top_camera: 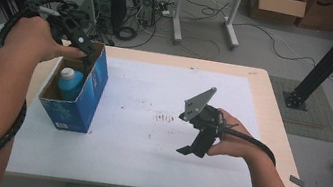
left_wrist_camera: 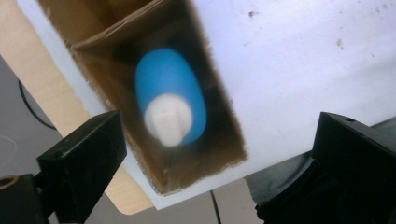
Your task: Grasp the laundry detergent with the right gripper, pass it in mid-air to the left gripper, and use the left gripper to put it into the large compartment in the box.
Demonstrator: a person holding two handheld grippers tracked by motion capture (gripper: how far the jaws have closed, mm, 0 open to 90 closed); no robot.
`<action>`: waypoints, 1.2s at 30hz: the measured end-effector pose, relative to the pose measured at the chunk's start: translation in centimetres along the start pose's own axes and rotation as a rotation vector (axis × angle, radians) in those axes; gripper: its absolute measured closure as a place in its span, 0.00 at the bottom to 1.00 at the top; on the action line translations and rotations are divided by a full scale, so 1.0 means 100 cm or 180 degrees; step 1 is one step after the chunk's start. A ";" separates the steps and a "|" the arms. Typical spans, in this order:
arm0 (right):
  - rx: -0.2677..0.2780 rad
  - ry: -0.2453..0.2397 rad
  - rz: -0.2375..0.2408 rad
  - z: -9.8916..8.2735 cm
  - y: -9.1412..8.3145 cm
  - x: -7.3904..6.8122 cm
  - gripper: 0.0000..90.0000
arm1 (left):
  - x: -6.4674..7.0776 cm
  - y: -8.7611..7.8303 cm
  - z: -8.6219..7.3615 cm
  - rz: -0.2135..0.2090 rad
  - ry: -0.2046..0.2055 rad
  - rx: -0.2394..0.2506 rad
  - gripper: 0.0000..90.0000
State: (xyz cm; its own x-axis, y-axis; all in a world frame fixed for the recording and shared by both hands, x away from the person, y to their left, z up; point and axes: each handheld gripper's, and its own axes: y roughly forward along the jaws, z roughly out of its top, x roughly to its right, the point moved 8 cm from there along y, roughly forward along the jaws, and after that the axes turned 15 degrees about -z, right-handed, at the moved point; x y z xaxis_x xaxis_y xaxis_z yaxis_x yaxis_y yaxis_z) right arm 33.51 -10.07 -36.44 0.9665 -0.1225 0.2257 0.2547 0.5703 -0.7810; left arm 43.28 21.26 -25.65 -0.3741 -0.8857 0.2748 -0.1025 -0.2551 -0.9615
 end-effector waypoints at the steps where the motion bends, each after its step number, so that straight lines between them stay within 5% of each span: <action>1: -0.0002 0.0010 -0.0001 0.000 -0.001 0.000 0.00 | 0.003 -0.001 0.001 0.0003 0.0054 -0.0017 0.04; 6: -0.0036 0.0013 -0.0007 -0.002 -0.003 -0.001 0.00 | 0.020 -0.005 0.006 -0.0010 0.0298 -0.0035 0.02; 12: -0.0082 0.0038 -0.0010 -0.006 -0.004 0.000 0.00 | 0.045 0.002 0.011 -0.0066 0.0771 -0.0170 0.00; 14: -0.0094 0.0049 -0.0008 -0.007 -0.005 0.000 0.00 | 0.051 0.003 0.013 0.0010 0.0911 -0.0179 0.00; 19: -0.0163 0.0070 -0.0033 -0.010 -0.006 0.003 0.00 | 0.071 0.004 0.018 -0.0088 0.1338 -0.0207 0.00; 27: -0.0264 0.0097 -0.0080 -0.012 -0.015 0.008 0.00 | 0.102 0.018 0.011 -0.0416 0.2119 -0.0522 0.00; 31: -0.0346 0.0091 -0.0094 -0.014 -0.019 0.008 0.00 | 0.114 0.029 0.004 -0.0453 0.2447 -0.0752 0.00; 36: -0.0387 0.0101 -0.0099 -0.018 -0.023 0.010 0.00 | 0.121 0.042 0.003 -0.0461 0.2613 -0.0890 0.00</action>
State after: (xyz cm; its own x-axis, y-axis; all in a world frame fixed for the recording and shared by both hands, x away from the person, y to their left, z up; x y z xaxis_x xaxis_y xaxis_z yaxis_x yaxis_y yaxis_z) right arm 33.95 -12.95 -35.44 0.9581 -0.1653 0.2338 0.2847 0.4634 -0.8392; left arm 38.64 9.39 -26.33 -0.8736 -0.2660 0.4076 -0.3821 -0.1438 -0.9129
